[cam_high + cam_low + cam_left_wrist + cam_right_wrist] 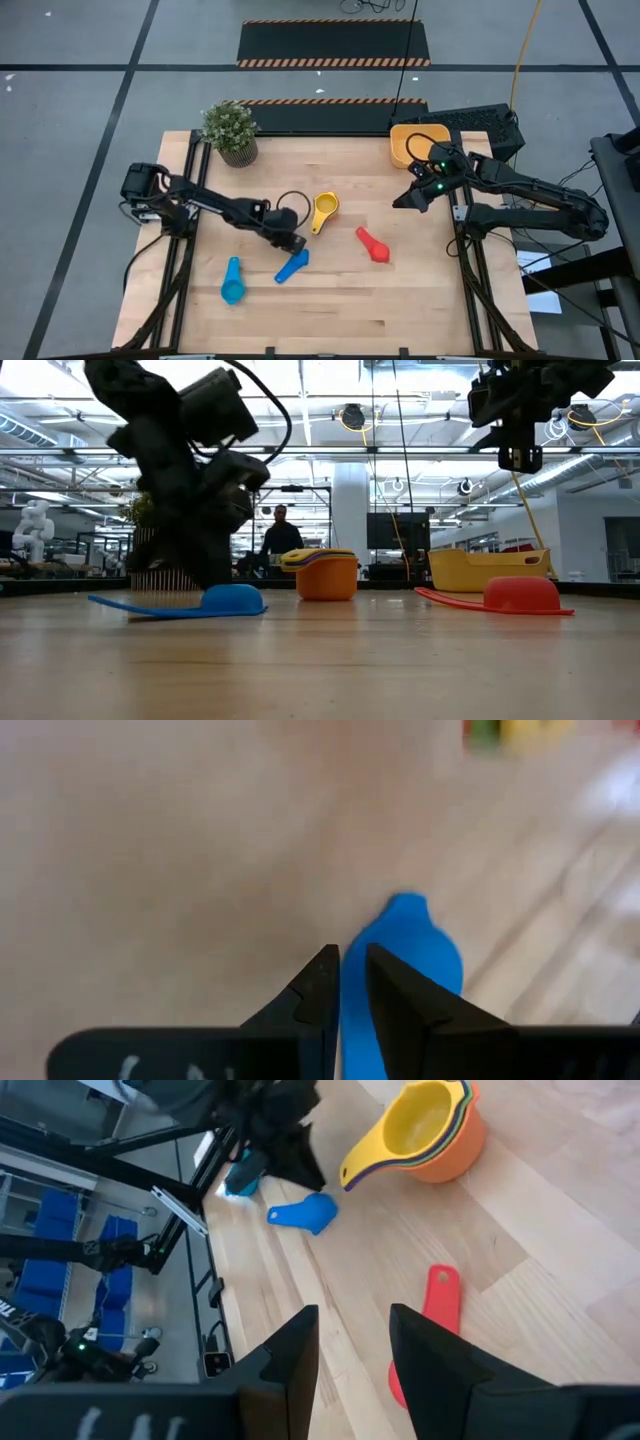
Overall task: Nest measuring cups in basket
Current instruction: Stack the light blue measuring cup on top of the yellow measuring cup
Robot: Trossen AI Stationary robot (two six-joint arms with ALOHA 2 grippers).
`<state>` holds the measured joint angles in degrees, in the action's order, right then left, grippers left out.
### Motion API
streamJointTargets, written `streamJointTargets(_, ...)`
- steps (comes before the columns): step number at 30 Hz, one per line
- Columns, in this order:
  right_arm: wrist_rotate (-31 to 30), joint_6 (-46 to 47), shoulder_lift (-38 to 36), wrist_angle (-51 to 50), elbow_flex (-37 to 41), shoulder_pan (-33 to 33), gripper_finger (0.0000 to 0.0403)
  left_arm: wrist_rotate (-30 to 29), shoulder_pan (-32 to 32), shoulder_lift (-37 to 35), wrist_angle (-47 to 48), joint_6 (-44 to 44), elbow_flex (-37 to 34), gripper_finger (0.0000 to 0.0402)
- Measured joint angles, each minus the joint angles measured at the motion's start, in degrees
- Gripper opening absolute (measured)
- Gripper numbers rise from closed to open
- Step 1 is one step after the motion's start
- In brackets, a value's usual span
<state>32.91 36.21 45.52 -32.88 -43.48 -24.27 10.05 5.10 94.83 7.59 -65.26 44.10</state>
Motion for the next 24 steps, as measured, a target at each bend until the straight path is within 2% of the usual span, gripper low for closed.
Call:
streamJointTargets(9,-2.98,1.90,0.02,-0.07,0.00,0.02,0.0118,-0.47,9.26,-0.62,6.54,-8.18,0.14,0.0056)
streamJointTargets(16,-3.57,6.10,0.02,1.56,0.00,0.40,0.0118,-0.20,11.34,-6.19,13.70,-8.47,0.08,0.0056)
streamJointTargets(24,-13.07,14.71,0.02,3.70,0.00,6.51,0.0118,3.32,10.74,-17.60,41.34,-15.07,-0.02,0.0068)
